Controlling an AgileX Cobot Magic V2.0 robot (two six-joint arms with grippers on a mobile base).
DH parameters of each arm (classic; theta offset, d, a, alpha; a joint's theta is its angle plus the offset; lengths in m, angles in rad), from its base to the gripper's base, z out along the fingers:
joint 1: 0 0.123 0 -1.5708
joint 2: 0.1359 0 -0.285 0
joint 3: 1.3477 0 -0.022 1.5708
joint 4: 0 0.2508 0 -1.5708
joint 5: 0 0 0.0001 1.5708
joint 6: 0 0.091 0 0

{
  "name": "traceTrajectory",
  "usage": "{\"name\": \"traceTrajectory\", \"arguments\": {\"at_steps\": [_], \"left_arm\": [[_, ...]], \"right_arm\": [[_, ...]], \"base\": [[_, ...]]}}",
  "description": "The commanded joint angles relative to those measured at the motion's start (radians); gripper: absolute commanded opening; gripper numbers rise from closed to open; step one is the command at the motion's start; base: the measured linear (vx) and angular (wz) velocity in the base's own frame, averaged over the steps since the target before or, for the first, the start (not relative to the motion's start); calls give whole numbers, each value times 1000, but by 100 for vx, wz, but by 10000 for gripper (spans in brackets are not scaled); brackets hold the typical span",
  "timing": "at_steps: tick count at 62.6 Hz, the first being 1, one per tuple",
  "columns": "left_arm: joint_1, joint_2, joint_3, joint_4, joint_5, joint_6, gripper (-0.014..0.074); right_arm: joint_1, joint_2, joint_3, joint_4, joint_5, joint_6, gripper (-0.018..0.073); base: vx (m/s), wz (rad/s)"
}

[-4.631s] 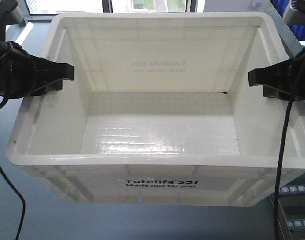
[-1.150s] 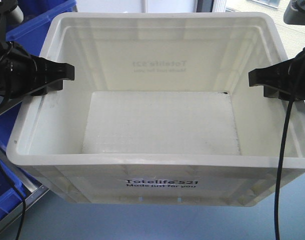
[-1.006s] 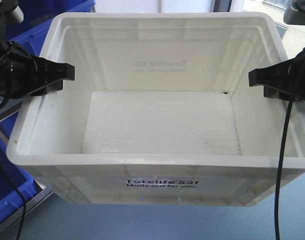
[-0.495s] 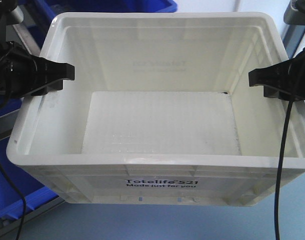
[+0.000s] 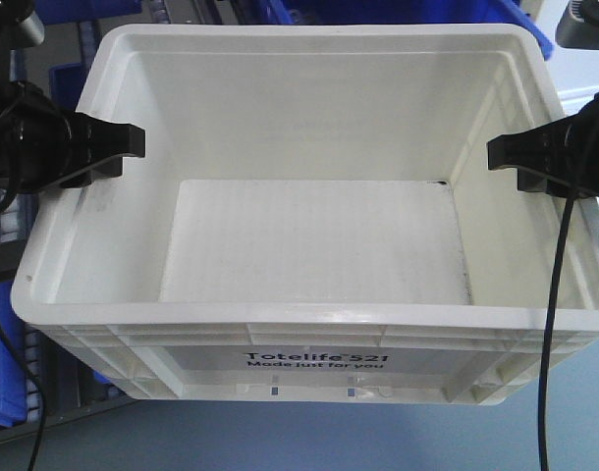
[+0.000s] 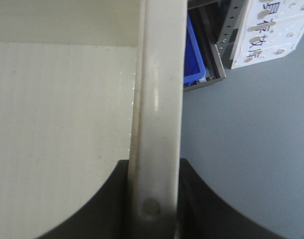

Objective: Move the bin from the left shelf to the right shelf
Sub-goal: 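Carry the held crate over the other shelf's roller track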

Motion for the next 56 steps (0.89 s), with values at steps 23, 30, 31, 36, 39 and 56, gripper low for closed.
{"name": "traceTrajectory", "arguments": {"at_steps": [23, 30, 31, 36, 39, 56], "left_arm": [[2, -48, -39, 29, -83, 17, 73], [2, -48, -39, 29, -83, 17, 73], [2, -48, -39, 29, -83, 17, 73], [2, -48, -39, 29, -83, 17, 73], [2, -48, -39, 29, -83, 17, 73], [2, -48, -39, 29, -83, 17, 73]], "right_arm": [[-12, -37, -37, -87, -91, -5, 1], [-12, -37, -37, -87, -91, -5, 1], [-12, -37, -37, -87, -91, -5, 1], [-12, -37, -37, -87, -92, -5, 1], [-12, -37, -37, -87, -92, -5, 1], [-12, -37, -37, -87, -92, -5, 1]], "base": [[7, 37], [5, 32], [5, 31], [5, 31], [5, 32], [6, 30]]}}
